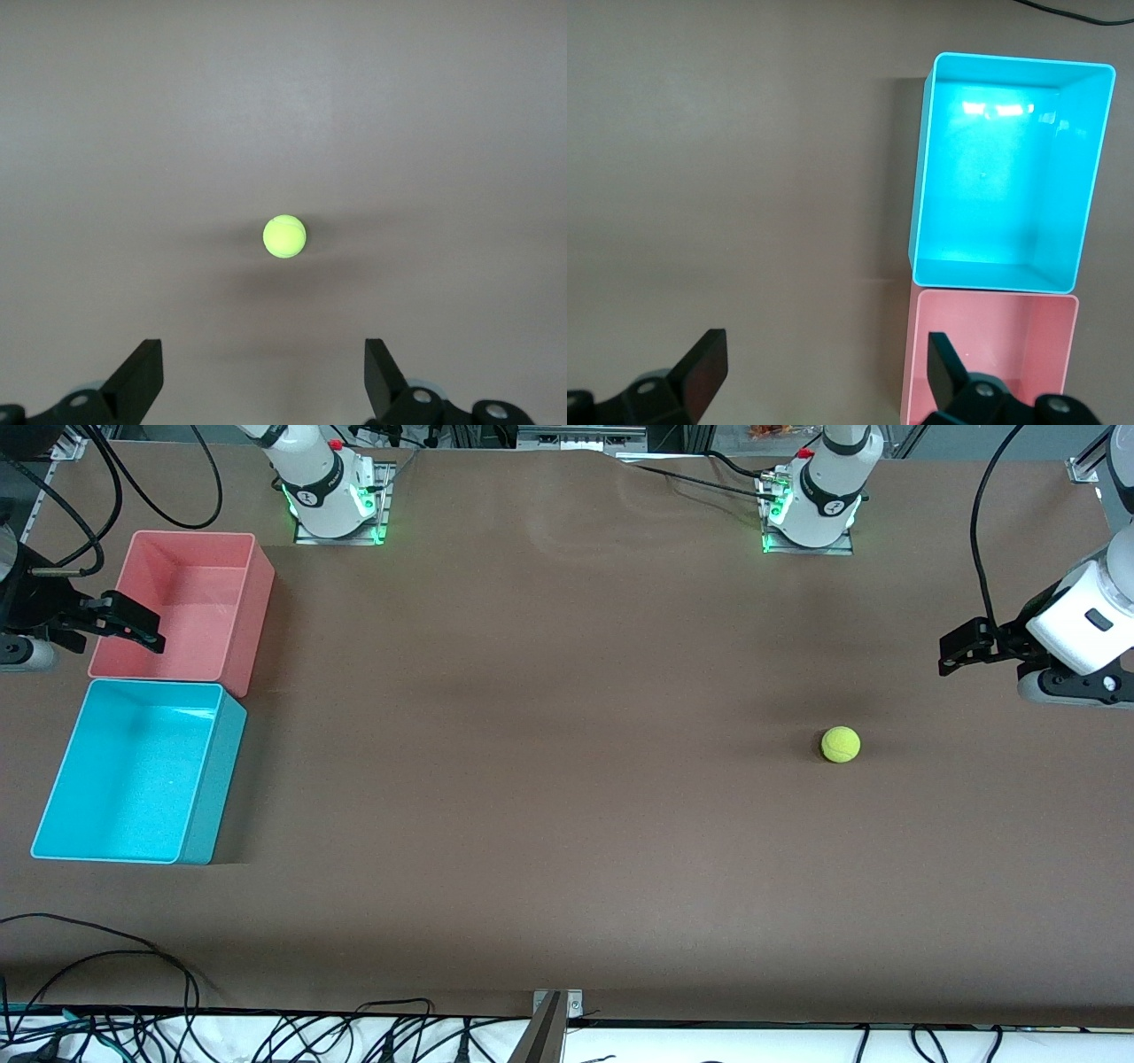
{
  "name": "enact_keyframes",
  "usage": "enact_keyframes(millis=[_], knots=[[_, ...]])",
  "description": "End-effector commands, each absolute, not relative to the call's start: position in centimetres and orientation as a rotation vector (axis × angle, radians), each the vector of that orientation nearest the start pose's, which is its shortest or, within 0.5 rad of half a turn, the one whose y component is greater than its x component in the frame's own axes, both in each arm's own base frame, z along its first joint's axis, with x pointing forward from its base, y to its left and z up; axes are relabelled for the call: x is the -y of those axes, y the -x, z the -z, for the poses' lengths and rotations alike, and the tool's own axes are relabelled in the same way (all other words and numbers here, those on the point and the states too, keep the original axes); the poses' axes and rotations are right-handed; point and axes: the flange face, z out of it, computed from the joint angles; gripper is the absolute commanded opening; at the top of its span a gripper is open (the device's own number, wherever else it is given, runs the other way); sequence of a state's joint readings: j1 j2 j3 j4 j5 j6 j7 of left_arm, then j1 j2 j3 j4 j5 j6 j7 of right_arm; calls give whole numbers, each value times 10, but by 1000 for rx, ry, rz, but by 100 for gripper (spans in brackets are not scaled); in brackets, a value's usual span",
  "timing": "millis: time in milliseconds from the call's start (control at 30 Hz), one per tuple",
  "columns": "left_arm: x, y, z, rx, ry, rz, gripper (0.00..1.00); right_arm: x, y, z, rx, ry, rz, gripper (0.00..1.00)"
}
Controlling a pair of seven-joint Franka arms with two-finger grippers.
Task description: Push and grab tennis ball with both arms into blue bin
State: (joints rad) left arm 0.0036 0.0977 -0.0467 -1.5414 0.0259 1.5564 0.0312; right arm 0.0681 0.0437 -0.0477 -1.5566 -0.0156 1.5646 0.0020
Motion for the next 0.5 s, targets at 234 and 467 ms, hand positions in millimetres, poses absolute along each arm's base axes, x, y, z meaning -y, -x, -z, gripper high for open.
enact_keyframes(millis=[234, 467], knots=[[14, -586, -580, -66, 3104, -128, 64, -13, -568, -613, 19, 3164, -48, 100], [14, -585, -581, -63, 3102, -130, 0, -13, -568, -612, 19, 3164, -50, 100]])
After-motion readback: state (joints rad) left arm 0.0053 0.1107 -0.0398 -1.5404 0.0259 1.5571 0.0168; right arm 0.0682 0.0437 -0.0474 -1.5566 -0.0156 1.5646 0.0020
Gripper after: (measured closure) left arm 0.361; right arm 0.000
